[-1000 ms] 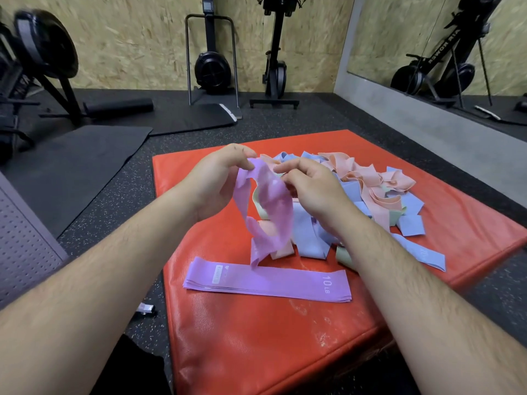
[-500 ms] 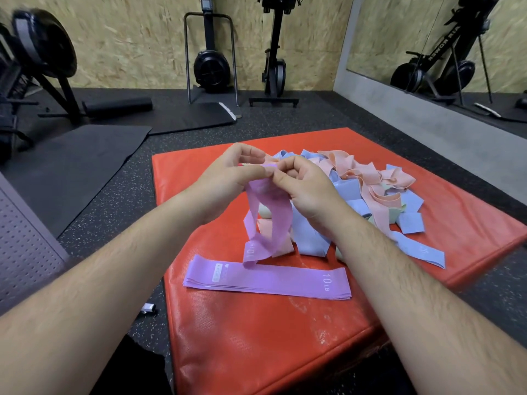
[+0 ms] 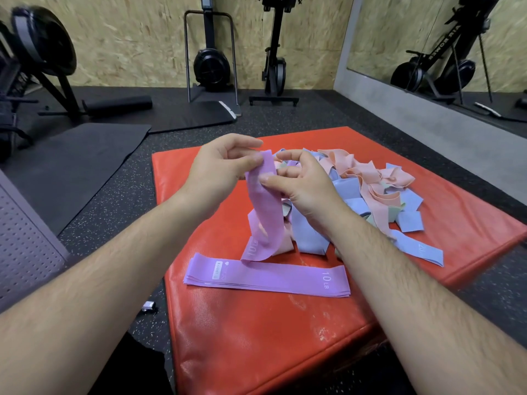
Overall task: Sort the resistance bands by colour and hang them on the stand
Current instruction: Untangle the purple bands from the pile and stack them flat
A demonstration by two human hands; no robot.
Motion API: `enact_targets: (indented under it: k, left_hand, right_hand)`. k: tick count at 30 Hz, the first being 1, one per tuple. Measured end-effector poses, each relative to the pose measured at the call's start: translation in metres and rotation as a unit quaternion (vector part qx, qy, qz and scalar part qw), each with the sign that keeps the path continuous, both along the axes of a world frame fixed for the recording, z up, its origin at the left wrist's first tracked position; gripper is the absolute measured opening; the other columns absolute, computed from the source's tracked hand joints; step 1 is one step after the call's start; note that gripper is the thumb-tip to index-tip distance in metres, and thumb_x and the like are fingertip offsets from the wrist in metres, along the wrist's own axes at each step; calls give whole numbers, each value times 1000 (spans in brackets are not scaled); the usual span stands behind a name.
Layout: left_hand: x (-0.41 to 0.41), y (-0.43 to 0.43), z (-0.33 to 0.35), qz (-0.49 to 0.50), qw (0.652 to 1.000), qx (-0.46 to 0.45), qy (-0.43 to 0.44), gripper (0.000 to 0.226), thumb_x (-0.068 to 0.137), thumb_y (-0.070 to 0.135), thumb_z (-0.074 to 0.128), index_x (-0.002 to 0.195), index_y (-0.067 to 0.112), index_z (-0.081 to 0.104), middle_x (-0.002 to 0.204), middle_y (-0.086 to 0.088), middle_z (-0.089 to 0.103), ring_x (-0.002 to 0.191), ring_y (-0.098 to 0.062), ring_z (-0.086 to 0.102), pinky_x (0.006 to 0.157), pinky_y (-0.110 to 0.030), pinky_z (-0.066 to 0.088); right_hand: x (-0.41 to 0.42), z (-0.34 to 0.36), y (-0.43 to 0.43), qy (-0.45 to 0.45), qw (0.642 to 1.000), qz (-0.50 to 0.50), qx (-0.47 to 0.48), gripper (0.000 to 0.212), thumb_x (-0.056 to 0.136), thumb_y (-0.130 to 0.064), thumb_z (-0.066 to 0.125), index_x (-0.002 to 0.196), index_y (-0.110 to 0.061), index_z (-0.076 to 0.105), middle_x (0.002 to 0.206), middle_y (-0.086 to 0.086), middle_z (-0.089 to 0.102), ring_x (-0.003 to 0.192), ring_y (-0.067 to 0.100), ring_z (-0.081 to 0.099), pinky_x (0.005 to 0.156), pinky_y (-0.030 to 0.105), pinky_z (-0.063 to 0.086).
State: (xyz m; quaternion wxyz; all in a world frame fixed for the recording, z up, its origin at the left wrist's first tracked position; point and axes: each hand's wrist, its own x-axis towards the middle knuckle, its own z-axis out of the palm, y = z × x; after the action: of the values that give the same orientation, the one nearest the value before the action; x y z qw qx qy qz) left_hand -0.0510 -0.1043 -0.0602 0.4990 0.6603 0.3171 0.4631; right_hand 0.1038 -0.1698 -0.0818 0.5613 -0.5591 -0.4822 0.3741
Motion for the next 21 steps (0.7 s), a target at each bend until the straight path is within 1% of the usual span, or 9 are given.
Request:
enact_targets:
  k: [3, 6, 8, 10, 12, 14, 16, 19, 21]
  left_hand:
    - [-5, 3, 7, 10, 995, -53, -78, 18, 89, 0, 68, 103, 12, 69, 84, -2, 71, 75, -9, 67, 66, -22, 52]
    - [-11, 8, 13, 22, 986, -89, -138, 19, 90, -1, 67, 105, 10, 68, 86, -2, 71, 78, -11, 68, 73, -25, 55]
    - [-16, 11, 15, 29, 981, -107, -161, 21, 90, -1, 66, 108, 9, 67, 90, -3, 71, 81, -13, 67, 77, -26, 55]
    - [-20, 14, 15, 31, 977, -119, -175, 23, 89, 0, 67, 111, 8, 67, 96, -5, 70, 85, -14, 67, 79, -27, 54]
    - [-25, 17, 15, 36, 973, -123, -190, 21, 90, 1, 67, 109, 9, 68, 98, -5, 71, 84, -14, 67, 76, -25, 54]
    - [-30, 21, 15, 50, 969, -127, -208, 20, 90, 2, 67, 107, 11, 68, 95, -3, 73, 80, -12, 67, 71, -22, 52]
    - [-38, 27, 14, 67, 964, -136, -219, 19, 90, 2, 67, 106, 12, 68, 92, -2, 74, 78, -13, 67, 71, -22, 51]
    - [-47, 36, 6, 92, 958, -154, -225, 20, 88, 0, 68, 105, 12, 68, 94, -6, 73, 83, -17, 68, 78, -28, 54]
    - [-52, 39, -2, 113, 958, -155, -213, 19, 89, -2, 66, 100, 12, 67, 95, -7, 71, 84, -18, 67, 78, -28, 55]
  right_hand:
    - [0, -5, -2, -39, 997, 41, -50, 58, 75, -18, 84, 125, -21, 54, 106, 11, 75, 94, 24, 74, 84, 44, 60]
    - [-1, -8, -11, -41, 990, 93, -98, 49, 81, 1, 79, 122, -8, 53, 98, 16, 75, 77, 27, 75, 68, 35, 62]
    - [2, -13, -15, -62, 981, 129, -134, 49, 81, 5, 77, 121, -6, 52, 91, 17, 75, 71, 30, 74, 67, 35, 61]
    - [9, -20, -16, -151, 966, 139, -158, 51, 78, -4, 82, 120, -13, 55, 92, 12, 76, 80, 30, 75, 78, 41, 62]
    - [18, -26, -17, -243, 946, 116, -179, 49, 74, -18, 87, 114, -20, 57, 92, 3, 75, 87, 20, 74, 85, 37, 59]
    - [25, -29, -19, -272, 935, 114, -198, 40, 77, -22, 86, 104, -17, 57, 77, -9, 69, 69, 4, 67, 67, 18, 52]
    - [34, -31, -22, -282, 928, 119, -214, 33, 80, -22, 84, 95, -12, 56, 59, -14, 54, 50, 1, 49, 51, 14, 38]
    - [47, -32, -28, -315, 915, 119, -223, 32, 82, -29, 82, 87, -8, 59, 63, -8, 47, 55, 6, 40, 56, 23, 32]
    - [56, -30, -32, -322, 915, 109, -219, 27, 84, -33, 80, 80, -12, 62, 63, -8, 51, 56, 6, 43, 55, 21, 32]
